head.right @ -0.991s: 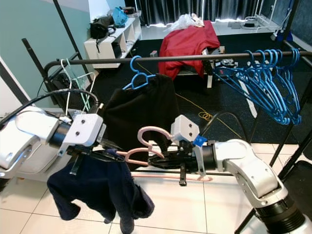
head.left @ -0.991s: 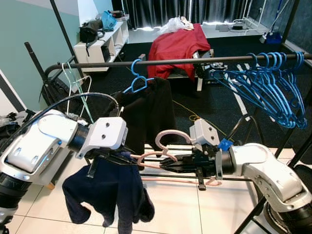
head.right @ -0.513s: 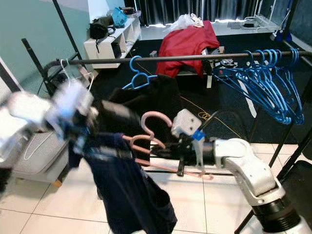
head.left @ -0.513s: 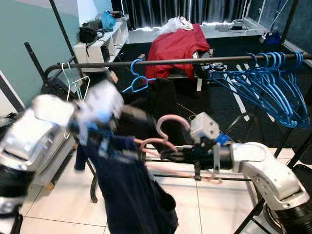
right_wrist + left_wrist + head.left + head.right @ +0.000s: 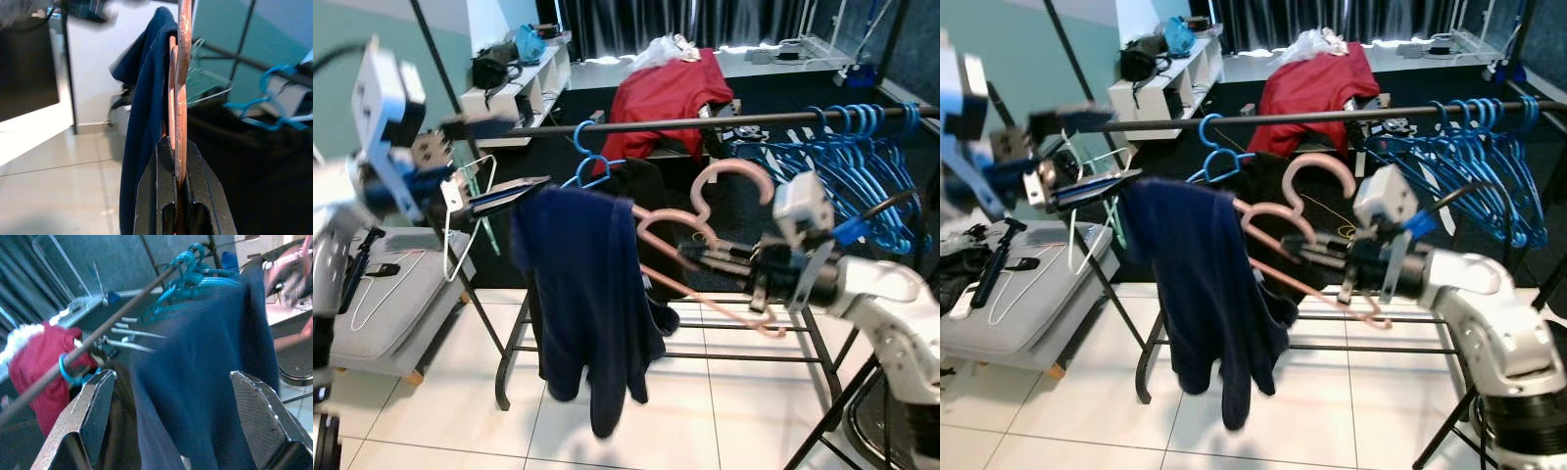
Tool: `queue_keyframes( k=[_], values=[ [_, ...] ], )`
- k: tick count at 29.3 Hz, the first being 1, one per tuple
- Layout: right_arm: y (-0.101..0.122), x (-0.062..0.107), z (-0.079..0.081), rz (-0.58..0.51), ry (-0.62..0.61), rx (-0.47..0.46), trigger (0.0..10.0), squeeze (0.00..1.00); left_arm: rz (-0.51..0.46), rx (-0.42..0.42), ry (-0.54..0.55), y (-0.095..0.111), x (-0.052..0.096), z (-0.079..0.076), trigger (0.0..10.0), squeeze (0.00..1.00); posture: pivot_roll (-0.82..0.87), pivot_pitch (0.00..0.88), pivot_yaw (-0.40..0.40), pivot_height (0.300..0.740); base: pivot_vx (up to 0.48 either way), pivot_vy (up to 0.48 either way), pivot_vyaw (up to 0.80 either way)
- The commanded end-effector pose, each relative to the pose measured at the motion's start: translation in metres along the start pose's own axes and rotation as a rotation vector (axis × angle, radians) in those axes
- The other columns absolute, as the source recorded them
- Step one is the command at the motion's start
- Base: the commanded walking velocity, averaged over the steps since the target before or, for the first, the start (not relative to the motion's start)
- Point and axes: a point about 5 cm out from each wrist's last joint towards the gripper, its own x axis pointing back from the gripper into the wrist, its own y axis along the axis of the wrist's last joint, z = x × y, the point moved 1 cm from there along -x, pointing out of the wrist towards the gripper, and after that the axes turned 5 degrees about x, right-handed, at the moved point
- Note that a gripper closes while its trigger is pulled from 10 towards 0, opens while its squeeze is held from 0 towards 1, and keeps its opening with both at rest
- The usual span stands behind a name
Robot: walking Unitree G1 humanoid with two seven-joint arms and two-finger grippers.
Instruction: Hang hanger
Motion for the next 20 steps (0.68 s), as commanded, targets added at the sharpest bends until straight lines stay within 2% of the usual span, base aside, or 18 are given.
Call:
queue_keyframes(
  k=[1,2,9,14,20],
  values=[
    [0.006,-0.004,0.004,-0.035,0.024,0.005,0.0,0.00,-0.020,-0.012,0.007,0.005,0.001,0.002,10.0,1.00,-0.11,0.000,0.123,0.731,0.000,0.000,0.00],
    [0.009,-0.005,0.005,-0.051,0.035,0.008,0.0,0.00,-0.016,0.026,0.015,-0.005,0.001,-0.002,10.0,0.00,-0.12,0.000,0.113,0.731,0.000,0.000,0.00],
    [0.018,-0.006,0.007,-0.084,0.055,0.015,0.0,0.00,-0.027,0.117,0.040,-0.030,-0.005,-0.011,10.0,0.00,-0.12,0.000,0.111,0.731,0.000,0.000,0.00],
    [0.019,-0.005,0.007,-0.086,0.059,0.014,0.0,0.00,-0.038,0.128,0.041,-0.031,-0.009,-0.013,10.0,0.00,-0.12,0.000,0.107,0.731,0.000,0.000,0.00],
    [0.021,-0.005,0.007,-0.091,0.068,0.012,0.0,0.00,-0.059,0.140,0.040,-0.033,-0.021,-0.017,10.0,0.00,-0.12,0.000,0.107,0.731,0.000,0.000,0.00]
  ],
)
